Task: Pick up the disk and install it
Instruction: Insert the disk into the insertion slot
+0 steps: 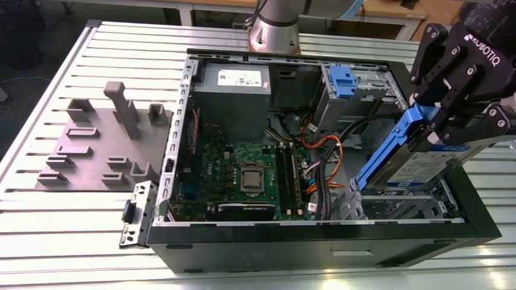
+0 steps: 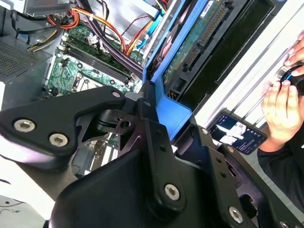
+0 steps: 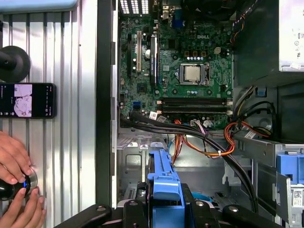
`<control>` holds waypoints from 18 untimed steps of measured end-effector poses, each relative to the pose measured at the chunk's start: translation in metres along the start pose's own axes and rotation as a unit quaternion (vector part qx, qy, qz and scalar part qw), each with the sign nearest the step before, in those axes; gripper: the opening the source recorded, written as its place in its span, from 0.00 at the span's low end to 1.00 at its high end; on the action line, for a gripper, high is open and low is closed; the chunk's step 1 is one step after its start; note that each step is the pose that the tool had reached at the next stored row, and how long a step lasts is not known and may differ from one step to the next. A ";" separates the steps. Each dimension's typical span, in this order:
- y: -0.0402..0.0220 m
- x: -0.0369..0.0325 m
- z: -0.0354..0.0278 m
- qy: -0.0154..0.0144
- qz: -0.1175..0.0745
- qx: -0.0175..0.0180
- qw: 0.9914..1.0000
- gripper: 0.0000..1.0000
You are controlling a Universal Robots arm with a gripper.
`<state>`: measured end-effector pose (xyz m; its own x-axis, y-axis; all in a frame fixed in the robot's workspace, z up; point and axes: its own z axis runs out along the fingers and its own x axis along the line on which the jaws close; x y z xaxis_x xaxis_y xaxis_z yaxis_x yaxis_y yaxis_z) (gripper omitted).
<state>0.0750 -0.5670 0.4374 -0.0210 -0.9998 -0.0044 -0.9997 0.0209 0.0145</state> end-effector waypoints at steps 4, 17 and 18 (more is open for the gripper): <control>-0.0001 0.0013 0.0014 0.000 0.001 0.000 1.000 0.36; -0.0002 0.0028 0.0067 0.000 0.001 0.000 1.000 0.36; -0.0002 0.0028 0.0068 0.000 0.001 0.000 1.000 0.36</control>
<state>0.0750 -0.5698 0.4306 -0.0238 -0.9997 -0.0042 -0.9996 0.0238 0.0145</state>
